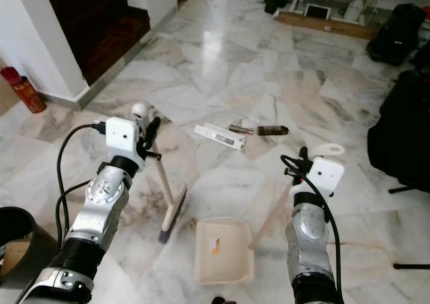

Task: Sweep floor

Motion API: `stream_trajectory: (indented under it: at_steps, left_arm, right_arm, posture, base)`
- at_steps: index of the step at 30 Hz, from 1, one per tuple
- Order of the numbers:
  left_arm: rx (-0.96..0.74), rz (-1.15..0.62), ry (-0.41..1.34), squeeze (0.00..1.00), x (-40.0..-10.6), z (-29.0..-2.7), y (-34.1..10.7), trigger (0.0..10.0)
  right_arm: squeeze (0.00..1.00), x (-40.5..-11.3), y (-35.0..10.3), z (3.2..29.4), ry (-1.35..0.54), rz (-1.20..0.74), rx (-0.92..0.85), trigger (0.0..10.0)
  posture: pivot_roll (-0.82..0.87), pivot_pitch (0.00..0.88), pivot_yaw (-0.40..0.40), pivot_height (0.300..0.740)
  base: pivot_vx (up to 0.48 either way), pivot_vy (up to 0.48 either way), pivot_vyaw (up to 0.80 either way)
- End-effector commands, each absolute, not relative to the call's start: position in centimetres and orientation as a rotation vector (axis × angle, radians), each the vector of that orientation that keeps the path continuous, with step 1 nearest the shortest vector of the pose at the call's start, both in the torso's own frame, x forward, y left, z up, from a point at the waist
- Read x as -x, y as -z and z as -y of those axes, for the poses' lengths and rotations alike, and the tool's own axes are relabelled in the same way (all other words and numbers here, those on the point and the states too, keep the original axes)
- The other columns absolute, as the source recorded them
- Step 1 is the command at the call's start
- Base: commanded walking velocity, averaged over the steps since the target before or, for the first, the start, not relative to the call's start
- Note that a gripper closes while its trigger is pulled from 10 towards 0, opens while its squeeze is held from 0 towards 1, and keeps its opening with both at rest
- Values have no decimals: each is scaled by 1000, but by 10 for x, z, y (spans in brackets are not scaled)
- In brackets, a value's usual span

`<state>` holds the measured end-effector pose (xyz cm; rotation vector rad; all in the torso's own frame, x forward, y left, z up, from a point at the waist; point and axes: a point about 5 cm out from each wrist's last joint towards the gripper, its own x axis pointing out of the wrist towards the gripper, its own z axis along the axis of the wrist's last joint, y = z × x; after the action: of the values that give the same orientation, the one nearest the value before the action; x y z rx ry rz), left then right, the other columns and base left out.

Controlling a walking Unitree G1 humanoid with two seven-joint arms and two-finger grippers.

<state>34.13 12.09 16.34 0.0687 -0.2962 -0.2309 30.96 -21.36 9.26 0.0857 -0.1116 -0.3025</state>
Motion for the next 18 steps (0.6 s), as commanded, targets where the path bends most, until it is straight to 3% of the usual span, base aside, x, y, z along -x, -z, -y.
stream_trajectory:
  at_steps: [1, 18]
  left_arm:
    - [-88, 342, 231, 0, -341, -120, -173, 10000]
    - [-92, 340, 223, 0, -341, -121, -173, 10000]
  right_arm:
    - [0, -311, -103, 215, 306, 161, -90, 10000]
    - [0, -313, -103, 215, 305, 156, -88, 10000]
  posture:
    - [62, 143, -34, 740]
    - [64, 148, -37, 740]
  base:
    - [292, 0, 0]
    - [313, 0, 0]
